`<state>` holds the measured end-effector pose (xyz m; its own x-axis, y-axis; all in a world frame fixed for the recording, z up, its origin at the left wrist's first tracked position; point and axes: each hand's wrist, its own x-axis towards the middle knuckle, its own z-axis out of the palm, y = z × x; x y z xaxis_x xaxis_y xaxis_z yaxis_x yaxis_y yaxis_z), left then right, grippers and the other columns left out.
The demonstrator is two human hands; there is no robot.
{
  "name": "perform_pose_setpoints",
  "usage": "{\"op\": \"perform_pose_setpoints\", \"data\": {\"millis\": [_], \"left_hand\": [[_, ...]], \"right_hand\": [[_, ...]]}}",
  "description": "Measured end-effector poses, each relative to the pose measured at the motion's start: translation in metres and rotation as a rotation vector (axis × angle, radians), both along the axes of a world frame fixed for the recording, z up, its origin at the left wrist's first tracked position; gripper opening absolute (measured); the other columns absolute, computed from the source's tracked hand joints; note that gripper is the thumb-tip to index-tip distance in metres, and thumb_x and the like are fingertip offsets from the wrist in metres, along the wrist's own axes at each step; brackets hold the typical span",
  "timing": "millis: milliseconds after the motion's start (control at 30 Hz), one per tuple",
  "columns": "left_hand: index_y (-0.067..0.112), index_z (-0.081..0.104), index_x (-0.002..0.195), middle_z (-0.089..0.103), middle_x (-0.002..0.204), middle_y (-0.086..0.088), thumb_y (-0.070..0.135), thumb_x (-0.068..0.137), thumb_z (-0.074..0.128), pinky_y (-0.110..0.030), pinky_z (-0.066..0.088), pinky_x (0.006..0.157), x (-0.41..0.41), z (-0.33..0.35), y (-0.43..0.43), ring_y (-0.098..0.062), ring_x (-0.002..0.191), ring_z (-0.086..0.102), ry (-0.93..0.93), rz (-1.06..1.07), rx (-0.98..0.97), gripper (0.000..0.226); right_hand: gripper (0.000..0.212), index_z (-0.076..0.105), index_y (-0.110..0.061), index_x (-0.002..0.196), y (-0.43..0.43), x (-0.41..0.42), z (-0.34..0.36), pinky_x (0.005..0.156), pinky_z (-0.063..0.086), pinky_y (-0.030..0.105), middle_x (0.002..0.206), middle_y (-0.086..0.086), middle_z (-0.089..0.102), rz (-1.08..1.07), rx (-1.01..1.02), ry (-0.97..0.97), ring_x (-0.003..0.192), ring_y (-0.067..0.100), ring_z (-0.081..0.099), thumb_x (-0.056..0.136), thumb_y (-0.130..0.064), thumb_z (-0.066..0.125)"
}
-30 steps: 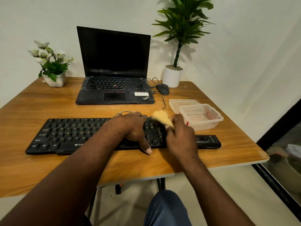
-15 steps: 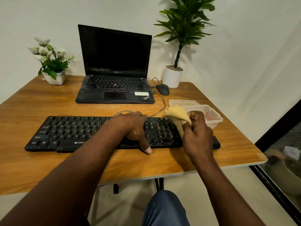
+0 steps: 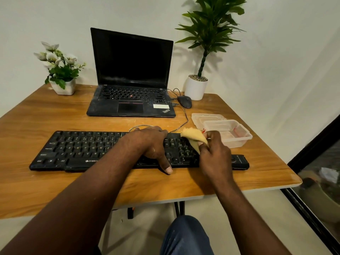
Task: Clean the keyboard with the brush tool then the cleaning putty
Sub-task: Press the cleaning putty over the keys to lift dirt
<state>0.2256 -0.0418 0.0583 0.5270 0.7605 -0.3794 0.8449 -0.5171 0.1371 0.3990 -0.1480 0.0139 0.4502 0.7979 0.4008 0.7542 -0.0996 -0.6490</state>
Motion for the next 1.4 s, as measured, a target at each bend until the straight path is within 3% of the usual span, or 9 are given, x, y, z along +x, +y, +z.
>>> {"op": "perform_pose_setpoints", "data": {"millis": [167, 300, 367, 500, 767, 1100, 1267, 1333, 1400], "left_hand": [[0.026, 0.013, 0.164, 0.019, 0.169, 0.005, 0.070, 0.057, 0.088, -0.057, 0.031, 0.120, 0.001, 0.000, 0.000, -0.029, 0.152, 0.026, 0.006, 0.001, 0.002, 0.139], [0.026, 0.012, 0.164, 0.019, 0.169, 0.006, 0.071, 0.055, 0.089, -0.057, 0.030, 0.120, 0.000, -0.001, 0.001, -0.029, 0.153, 0.025, -0.008, -0.002, 0.003, 0.141], [0.026, 0.012, 0.164, 0.019, 0.169, 0.006, 0.070, 0.054, 0.089, -0.057, 0.030, 0.120, 0.001, -0.001, 0.001, -0.029, 0.153, 0.025, -0.017, 0.002, -0.001, 0.141], [0.024, 0.013, 0.164, 0.021, 0.168, 0.003, 0.070, 0.057, 0.088, -0.056, 0.032, 0.119, 0.003, 0.001, 0.001, -0.029, 0.151, 0.027, 0.014, -0.012, 0.008, 0.138], [0.024, 0.010, 0.165, 0.017, 0.170, 0.003, 0.069, 0.059, 0.088, -0.057, 0.030, 0.120, 0.001, 0.001, 0.000, -0.030, 0.154, 0.023, 0.014, -0.014, 0.003, 0.139], [0.025, 0.007, 0.165, 0.012, 0.172, 0.004, 0.070, 0.057, 0.088, -0.057, 0.029, 0.121, 0.003, 0.000, 0.002, -0.030, 0.155, 0.019, 0.020, -0.005, -0.004, 0.142], [0.022, 0.009, 0.165, 0.018, 0.170, 0.001, 0.071, 0.057, 0.087, -0.055, 0.031, 0.120, 0.004, -0.001, 0.003, -0.030, 0.153, 0.025, 0.031, -0.021, 0.003, 0.142], [0.023, 0.009, 0.165, 0.016, 0.171, 0.002, 0.071, 0.057, 0.088, -0.058, 0.028, 0.121, 0.002, -0.001, 0.002, -0.030, 0.154, 0.022, 0.021, -0.013, 0.006, 0.142], [0.024, 0.006, 0.165, 0.011, 0.172, 0.003, 0.071, 0.057, 0.087, -0.059, 0.025, 0.122, 0.001, -0.002, 0.001, -0.029, 0.156, 0.017, 0.017, -0.005, -0.001, 0.143]], "right_hand": [[0.028, 0.051, -0.022, 0.127, -0.008, -0.025, -0.014, 0.063, 0.055, 0.037, 0.088, 0.001, 0.069, 0.116, -0.022, -0.188, 0.073, 0.019, 0.065, 0.101, -0.017, 0.059], [0.023, 0.054, -0.021, 0.124, -0.002, -0.001, -0.002, 0.053, 0.045, 0.025, 0.082, -0.007, 0.063, 0.031, 0.044, 0.048, 0.067, 0.008, 0.061, 0.103, -0.015, 0.057], [0.024, 0.054, -0.020, 0.125, -0.002, -0.001, -0.004, 0.051, 0.044, 0.024, 0.081, -0.007, 0.062, 0.053, 0.049, 0.004, 0.066, 0.008, 0.061, 0.102, -0.013, 0.057], [0.029, 0.052, -0.023, 0.124, -0.013, -0.026, -0.022, 0.067, 0.058, 0.042, 0.097, 0.005, 0.072, 0.289, -0.017, -0.197, 0.082, 0.022, 0.069, 0.097, -0.013, 0.062], [0.038, 0.048, -0.033, 0.129, -0.031, 0.013, -0.021, 0.074, 0.058, 0.032, 0.118, 0.001, 0.072, 0.438, -0.066, -0.375, 0.099, 0.017, 0.068, 0.094, -0.020, 0.054], [0.033, 0.054, -0.025, 0.123, -0.024, 0.012, -0.028, 0.056, 0.044, 0.018, 0.079, -0.006, 0.065, 0.204, 0.123, -0.190, 0.066, 0.007, 0.062, 0.097, -0.010, 0.065], [0.036, 0.054, -0.030, 0.128, -0.026, -0.007, -0.031, 0.081, 0.051, 0.017, 0.119, -0.002, 0.072, 0.415, 0.031, -0.282, 0.105, 0.012, 0.066, 0.096, -0.015, 0.060], [0.040, 0.047, -0.038, 0.126, -0.028, 0.006, -0.027, 0.074, 0.051, 0.016, 0.114, -0.004, 0.073, 0.396, -0.002, -0.288, 0.094, 0.010, 0.068, 0.097, -0.014, 0.062], [0.042, 0.045, -0.040, 0.126, -0.033, 0.022, -0.023, 0.064, 0.056, 0.028, 0.100, -0.005, 0.072, 0.327, -0.049, -0.306, 0.080, 0.011, 0.066, 0.098, -0.014, 0.063]]}}
